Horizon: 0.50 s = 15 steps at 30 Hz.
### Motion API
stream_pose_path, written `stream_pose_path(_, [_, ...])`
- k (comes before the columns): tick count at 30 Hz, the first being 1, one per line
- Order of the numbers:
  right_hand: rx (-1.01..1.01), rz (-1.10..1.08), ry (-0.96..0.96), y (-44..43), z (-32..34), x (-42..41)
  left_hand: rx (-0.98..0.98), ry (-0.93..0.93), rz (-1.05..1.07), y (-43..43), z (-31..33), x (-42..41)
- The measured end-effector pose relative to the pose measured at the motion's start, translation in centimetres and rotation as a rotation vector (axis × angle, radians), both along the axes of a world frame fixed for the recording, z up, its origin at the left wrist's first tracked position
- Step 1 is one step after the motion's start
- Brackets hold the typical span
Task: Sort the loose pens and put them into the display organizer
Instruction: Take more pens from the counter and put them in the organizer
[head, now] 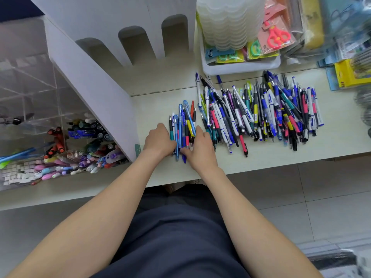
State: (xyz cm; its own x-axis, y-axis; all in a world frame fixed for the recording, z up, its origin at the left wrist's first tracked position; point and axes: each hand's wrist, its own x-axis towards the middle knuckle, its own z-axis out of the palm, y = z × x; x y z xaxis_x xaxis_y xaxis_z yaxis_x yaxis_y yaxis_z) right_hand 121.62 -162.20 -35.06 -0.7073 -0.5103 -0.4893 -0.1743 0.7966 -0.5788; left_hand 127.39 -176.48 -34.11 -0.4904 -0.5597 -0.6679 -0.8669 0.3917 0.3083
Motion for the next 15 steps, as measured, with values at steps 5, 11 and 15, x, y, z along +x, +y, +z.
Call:
stream_pose_path(5, [0.124,0.18,0.031,1.0,0.5,-0.3,-0.003,0.069,0.005,0.0,0.4,-0.1])
stream_pose_path(11, [0.188,0.364,0.155,0.1,0.9,-1.4,-0.016,0.17,0.048,0.1,0.6,-1.0])
stream_pose_path(15, [0.193,0.352,0.169,0.7,0.9,-1.8,0.11,0.169,0.146,0.3,1.1,-1.3])
